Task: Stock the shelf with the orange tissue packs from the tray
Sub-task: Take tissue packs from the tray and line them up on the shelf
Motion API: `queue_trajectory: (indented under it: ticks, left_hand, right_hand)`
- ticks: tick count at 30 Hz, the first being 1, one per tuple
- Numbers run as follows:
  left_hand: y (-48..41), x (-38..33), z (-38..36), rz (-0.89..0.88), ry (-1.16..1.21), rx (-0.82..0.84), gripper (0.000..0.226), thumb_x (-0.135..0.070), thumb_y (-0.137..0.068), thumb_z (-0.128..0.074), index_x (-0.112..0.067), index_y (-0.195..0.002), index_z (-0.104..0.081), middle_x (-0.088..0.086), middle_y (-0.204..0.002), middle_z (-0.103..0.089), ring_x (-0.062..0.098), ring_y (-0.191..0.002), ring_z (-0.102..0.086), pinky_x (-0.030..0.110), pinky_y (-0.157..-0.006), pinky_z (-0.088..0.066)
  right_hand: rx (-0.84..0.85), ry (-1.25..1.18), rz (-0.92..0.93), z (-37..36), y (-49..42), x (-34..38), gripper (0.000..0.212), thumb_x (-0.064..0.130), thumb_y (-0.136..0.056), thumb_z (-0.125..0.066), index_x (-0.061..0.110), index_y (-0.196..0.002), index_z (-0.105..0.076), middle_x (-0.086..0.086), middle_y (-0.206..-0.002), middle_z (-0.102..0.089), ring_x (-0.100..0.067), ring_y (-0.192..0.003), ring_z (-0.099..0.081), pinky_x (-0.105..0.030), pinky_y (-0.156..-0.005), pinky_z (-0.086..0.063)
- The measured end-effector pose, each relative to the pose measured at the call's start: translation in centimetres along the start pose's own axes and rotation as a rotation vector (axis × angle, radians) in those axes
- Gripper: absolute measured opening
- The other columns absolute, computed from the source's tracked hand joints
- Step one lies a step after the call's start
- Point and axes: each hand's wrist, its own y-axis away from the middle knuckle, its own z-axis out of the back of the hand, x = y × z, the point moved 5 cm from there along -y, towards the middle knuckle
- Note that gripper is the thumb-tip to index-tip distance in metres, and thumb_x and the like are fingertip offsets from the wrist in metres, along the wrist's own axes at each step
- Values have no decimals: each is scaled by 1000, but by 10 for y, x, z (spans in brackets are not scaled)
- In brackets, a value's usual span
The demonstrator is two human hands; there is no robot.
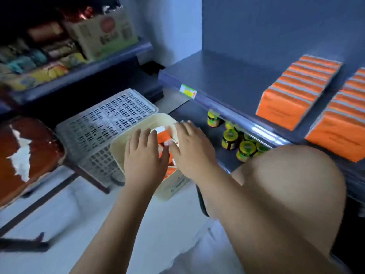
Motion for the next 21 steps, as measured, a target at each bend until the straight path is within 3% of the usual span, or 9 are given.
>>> queue_trajectory:
  ticks: [2,6,11,15,18,21]
  left_hand:
    - [10,27,-21,67,-32,55,54,-44,-97,-48,-5,-132,-60,15,-135,-63,41,-133,-49,54,-117,-33]
    - [23,66,-68,182,-37,188,49,-44,-95,-52,-8,-128,-60,13,-132,-64,38,-133,-49,54,-119,-32]
    - [14,95,-122,285,-18,312,57,-46,-95,-46,-10,-138,-56,16,-139,-62,40,-135,-49,52,-119,-32]
    - [-10,115,-165,383,7,373,45,-34,-95,-60,-6,-130,-60,18,-136,-62,42,-131,-50,50,-116,-35]
    - [-30,135,-198,525,63,522,50,-37,-92,-57,-9,-133,-56,13,-140,-57,38,-133,-45,47,-113,-37]
    - [-39,156,-226,713,113,769,60,-41,-93,-56,-11,-144,-47,12,-145,-49,38,-133,-46,48,-103,-43]
  right_hand:
    - [112,4,-12,-41,-8,0,55,48,-100,-42,14,-143,-49,-10,-138,-57,-32,-130,-51,-45,-107,-43]
    - [280,-54,-132,-106,-13,-18,39,39,-100,-53,12,-128,-57,-12,-123,-61,-35,-114,-59,-45,-91,-49]
    - [403,-118,-201,-156,-45,-20,43,35,-101,-51,10,-135,-56,-10,-133,-60,-32,-124,-56,-42,-96,-47]
    - [442,-113,-219,-192,-88,-32,41,26,-98,-55,9,-135,-55,-10,-133,-58,-31,-124,-55,-40,-94,-47]
    - [423,-74,-174,-220,-127,-37,38,20,-95,-58,9,-131,-55,-12,-137,-55,-33,-128,-52,-43,-101,-47]
    - [381,-30,-96,-250,-161,-32,58,20,-94,-65,11,-147,-44,-12,-159,-38,-32,-147,-35,-42,-115,-37]
